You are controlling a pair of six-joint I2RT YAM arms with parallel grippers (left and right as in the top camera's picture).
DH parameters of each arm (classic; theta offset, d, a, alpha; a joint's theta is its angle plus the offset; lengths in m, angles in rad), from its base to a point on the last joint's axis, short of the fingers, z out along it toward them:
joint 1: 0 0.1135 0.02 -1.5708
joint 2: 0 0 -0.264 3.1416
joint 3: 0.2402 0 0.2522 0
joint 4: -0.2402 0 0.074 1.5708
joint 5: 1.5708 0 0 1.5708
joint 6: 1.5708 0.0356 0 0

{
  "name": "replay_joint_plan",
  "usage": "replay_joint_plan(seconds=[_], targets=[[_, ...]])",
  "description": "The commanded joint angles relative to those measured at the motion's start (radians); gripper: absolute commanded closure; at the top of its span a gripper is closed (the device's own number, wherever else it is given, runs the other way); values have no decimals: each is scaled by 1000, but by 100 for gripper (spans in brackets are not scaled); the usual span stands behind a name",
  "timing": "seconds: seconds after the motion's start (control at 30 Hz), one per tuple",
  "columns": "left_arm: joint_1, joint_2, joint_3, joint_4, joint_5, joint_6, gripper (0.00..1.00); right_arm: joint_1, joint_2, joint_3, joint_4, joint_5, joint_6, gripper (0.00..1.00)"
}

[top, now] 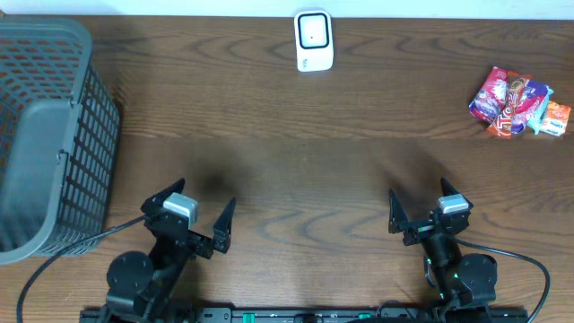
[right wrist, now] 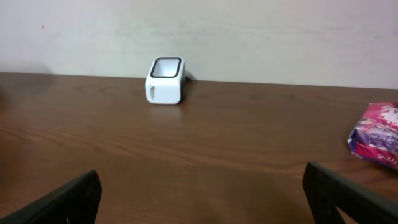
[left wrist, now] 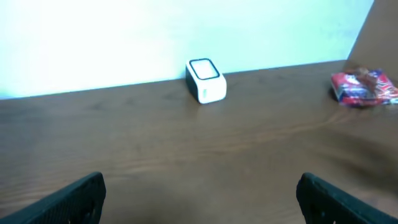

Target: Scan the item barcode

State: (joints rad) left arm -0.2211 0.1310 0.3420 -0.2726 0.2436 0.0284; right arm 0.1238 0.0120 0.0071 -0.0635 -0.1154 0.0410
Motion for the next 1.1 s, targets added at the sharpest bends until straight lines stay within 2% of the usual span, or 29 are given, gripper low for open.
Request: replay_joint_plan(seconds=[0.0, 0.57, 0.83, 1.07], targets=[[22, -56, -75, 77, -9, 31, 2, 6, -5, -2, -4, 2, 10, 1], [143, -130, -294, 452, -9, 31, 2, 6, -5, -2, -4, 2, 10, 1], [193, -130, -338, 463, -9, 33, 2, 6, -5, -2, -4, 3, 10, 1], [194, -130, -338, 453, 41, 134, 2, 6, -5, -2, -4, 2, 10, 1]])
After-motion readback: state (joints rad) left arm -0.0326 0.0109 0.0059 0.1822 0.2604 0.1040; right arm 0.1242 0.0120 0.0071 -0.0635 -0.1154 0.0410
